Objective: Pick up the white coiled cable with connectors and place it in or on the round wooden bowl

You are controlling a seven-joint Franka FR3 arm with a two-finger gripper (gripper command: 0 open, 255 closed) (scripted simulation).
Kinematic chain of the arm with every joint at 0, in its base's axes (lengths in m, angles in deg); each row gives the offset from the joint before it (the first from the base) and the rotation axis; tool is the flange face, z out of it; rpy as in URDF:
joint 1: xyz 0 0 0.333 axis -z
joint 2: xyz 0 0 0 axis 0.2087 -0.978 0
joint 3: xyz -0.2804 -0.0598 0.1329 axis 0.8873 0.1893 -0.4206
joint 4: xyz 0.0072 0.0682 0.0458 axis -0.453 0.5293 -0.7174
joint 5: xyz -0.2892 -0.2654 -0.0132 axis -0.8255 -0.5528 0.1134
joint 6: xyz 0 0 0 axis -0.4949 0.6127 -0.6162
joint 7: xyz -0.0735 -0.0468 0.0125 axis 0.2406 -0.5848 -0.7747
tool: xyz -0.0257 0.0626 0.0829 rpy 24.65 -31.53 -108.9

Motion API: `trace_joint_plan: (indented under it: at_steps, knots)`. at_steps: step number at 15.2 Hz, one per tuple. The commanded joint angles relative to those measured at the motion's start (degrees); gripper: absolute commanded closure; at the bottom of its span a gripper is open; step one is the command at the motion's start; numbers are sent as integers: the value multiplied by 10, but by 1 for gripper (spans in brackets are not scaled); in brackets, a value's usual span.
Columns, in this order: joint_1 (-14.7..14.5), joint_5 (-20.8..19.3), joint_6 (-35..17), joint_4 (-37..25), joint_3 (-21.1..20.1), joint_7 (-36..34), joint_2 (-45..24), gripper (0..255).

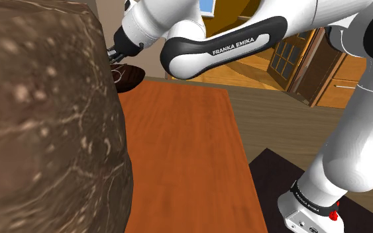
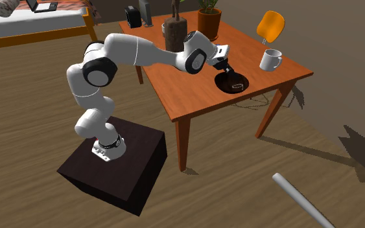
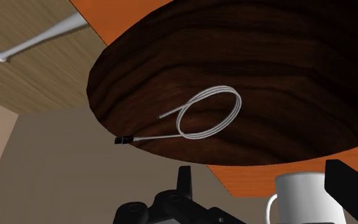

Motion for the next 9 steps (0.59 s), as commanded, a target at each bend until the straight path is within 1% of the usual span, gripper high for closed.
trace_joint_plan:
  at_steps: [1,2,9]
  knots:
    - [13,45,4,31,-11,27,44,0]
    - [16,67,7,42,-13,42,62,0]
    - [15,67,7,42,-12,42,62,0]
